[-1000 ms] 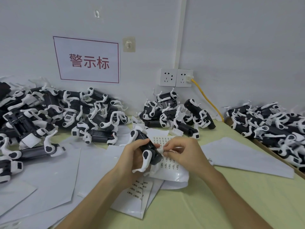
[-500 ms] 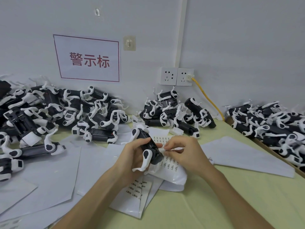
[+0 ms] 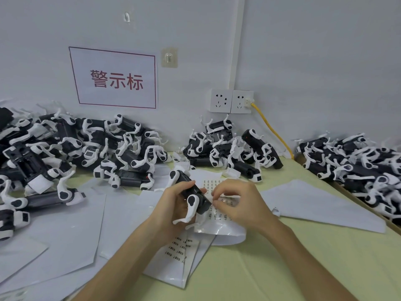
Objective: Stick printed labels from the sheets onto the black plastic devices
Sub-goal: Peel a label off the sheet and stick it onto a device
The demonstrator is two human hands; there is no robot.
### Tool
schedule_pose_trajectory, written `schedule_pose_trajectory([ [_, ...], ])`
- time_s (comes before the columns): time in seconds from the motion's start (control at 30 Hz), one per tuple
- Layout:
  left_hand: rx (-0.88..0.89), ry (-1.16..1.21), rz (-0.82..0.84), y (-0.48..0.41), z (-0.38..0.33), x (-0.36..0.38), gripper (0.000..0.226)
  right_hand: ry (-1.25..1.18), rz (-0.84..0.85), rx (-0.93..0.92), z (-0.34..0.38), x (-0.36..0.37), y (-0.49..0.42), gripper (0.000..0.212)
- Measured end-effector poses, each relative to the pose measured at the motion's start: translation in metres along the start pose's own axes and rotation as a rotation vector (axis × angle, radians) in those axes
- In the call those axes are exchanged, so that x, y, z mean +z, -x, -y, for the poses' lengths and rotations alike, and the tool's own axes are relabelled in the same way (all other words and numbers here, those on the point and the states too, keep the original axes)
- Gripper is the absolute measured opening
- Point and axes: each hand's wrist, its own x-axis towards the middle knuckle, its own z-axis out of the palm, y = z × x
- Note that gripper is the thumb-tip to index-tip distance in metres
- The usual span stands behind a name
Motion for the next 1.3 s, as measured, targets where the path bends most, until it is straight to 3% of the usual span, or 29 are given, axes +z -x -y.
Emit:
schedule_pose_trajectory([
  [0.13, -0.004, -0.014, -0.027, -0.002, 0.001, -0.001, 0.044, -0.126, -0.03, 0.047, 0.003, -0.004, 0.0, 0.013],
  [0.3, 0.25, -0.366, -0.121, -0.002, 0.002, -0.004, 0.048, -0.213, -0.09, 0.116, 0.004, -0.009, -0.003, 0.027],
  [0.5, 0.214, 0.045, 0.23, 0.001, -0.004, -0.003, 0.051, -0.326, -0.038, 0.136, 0.007, -0.007, -0.004, 0.037],
  [0.7, 0.199, 0.184, 0.25, 0.007, -0.011, -0.001, 0.049, -0.345, -0.051, 0.195, 0.006, -0.007, -0.004, 0.04],
  [0.9, 0.164, 0.185, 0.23, 0.009, -0.011, 0.002, 0.052, -0.433, -0.026, 0.193, 0.005, -0.009, -0.003, 0.037],
  [1.3, 0.211, 0.203, 0.221, 0.009, -0.01, 0.004, 0.05, -0.34, -0.058, 0.202, 0.001, -0.004, -0.005, 0.039],
])
